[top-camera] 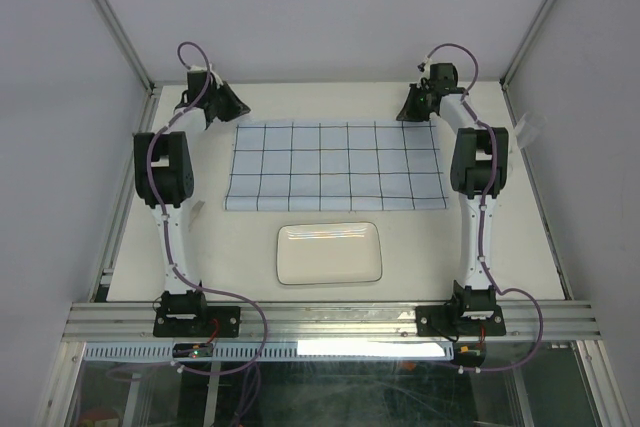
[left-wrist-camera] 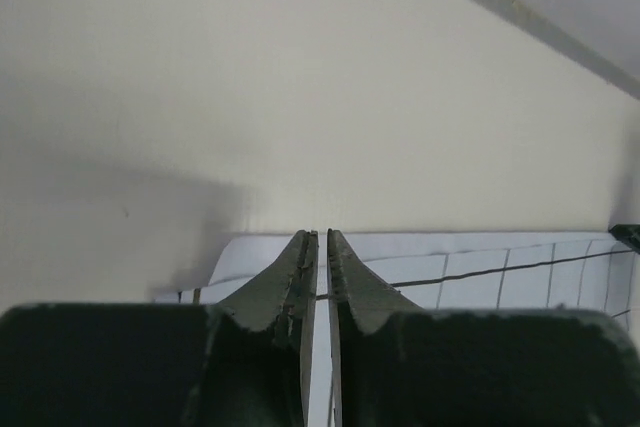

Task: Set the dinner table for one person
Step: Flatten out the napkin at the center of the board.

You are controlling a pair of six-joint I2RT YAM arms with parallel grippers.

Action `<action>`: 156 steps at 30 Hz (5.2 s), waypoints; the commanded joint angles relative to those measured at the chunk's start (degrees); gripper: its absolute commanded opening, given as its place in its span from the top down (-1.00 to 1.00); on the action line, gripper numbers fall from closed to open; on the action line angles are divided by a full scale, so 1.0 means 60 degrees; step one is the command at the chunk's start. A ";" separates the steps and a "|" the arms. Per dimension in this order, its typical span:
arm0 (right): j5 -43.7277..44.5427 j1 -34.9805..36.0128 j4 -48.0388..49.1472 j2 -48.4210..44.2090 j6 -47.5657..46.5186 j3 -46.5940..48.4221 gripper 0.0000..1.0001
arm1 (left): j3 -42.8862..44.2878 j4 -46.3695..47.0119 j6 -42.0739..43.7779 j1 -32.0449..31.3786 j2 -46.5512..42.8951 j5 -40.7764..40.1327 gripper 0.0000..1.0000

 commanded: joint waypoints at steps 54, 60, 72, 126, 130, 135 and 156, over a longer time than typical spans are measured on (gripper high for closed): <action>-0.2891 0.3985 -0.2231 -0.4561 -0.1089 -0.5284 1.00 | -0.5940 0.1248 -0.0803 -0.3933 -0.3715 0.3103 0.94; -0.2731 0.4366 -0.1975 -0.4557 -0.0842 -0.5555 1.00 | -0.5973 0.1645 -0.1132 -0.4317 -0.3391 0.3092 0.95; -0.2724 0.4492 -0.1248 -0.4541 -0.0638 -0.6546 1.00 | -0.6358 0.2289 -0.1407 -0.4634 -0.2678 0.3002 0.96; -0.3450 0.4659 -0.1408 -0.3370 -0.0066 -0.5148 1.00 | -0.7780 0.2672 -0.1105 -0.4478 -0.2760 0.2890 0.98; -0.3746 0.4653 -0.1360 -0.3018 -0.0211 -0.5061 1.00 | -0.7617 0.2372 -0.0922 -0.4299 -0.2736 0.2920 0.97; -0.3618 0.4576 -0.1679 -0.2789 -0.0442 -0.5059 1.00 | -0.7680 0.2279 -0.0829 -0.4118 -0.2805 0.3013 0.97; 0.0648 0.3652 -0.4718 -0.3378 -0.1453 -0.5382 1.00 | -0.7746 0.0372 0.0181 -0.3218 -0.3372 0.2323 0.97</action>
